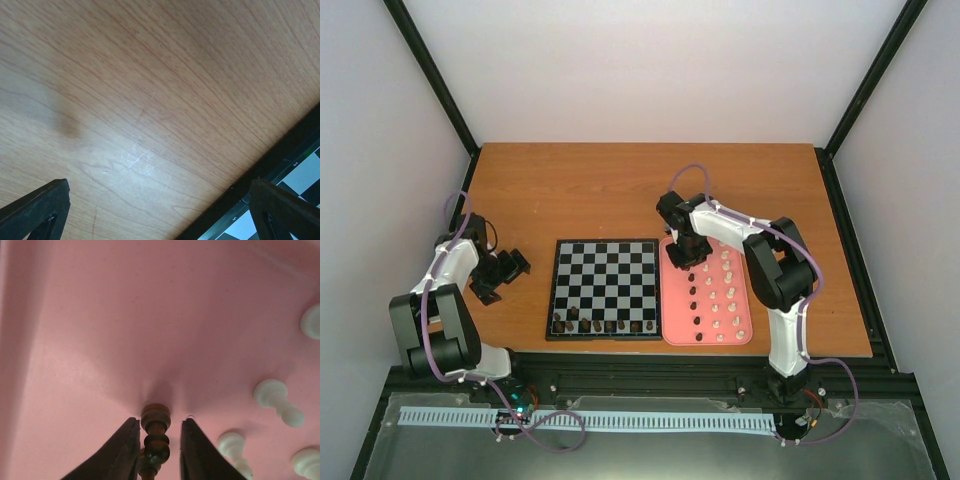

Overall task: Set up the chess pieces on the board
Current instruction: Pick up the chess piece from the storage box.

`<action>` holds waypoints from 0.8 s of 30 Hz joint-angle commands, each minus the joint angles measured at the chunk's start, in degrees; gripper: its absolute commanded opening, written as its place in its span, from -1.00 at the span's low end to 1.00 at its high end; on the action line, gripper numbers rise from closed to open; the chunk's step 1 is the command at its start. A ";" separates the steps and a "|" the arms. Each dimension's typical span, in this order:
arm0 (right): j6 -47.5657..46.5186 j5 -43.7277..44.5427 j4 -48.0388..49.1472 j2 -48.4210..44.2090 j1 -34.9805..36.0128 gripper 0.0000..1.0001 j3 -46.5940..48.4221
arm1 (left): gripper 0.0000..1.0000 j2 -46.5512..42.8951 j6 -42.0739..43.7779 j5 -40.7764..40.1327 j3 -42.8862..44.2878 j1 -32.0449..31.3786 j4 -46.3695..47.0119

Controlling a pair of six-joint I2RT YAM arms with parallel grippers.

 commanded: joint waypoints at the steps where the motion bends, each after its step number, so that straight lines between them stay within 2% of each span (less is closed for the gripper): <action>1: -0.68 -1.33 0.98 0.91 -0.67 -0.59 -0.64 | 0.99 0.59 -0.38 -0.57 2.05 -0.43 0.26; 6: -0.70 -1.56 0.51 0.83 -0.69 -0.92 -0.28 | 1.00 0.76 -0.43 -0.63 1.96 -0.43 0.52; 14: -0.02 -0.96 -3.44 -3.41 0.84 -0.94 4.65 | 0.99 -0.32 0.22 -0.61 1.50 -0.52 0.35; 19: 2.81 -1.68 -7.37 -3.79 9.56 -0.95 12.13 | 1.00 -0.91 0.54 -0.65 0.74 -0.52 0.55; 24: 6.26 -5.32 -8.31 1.48 20.99 -0.94 19.52 | 1.00 -1.57 0.13 -0.36 0.53 -0.56 0.98</action>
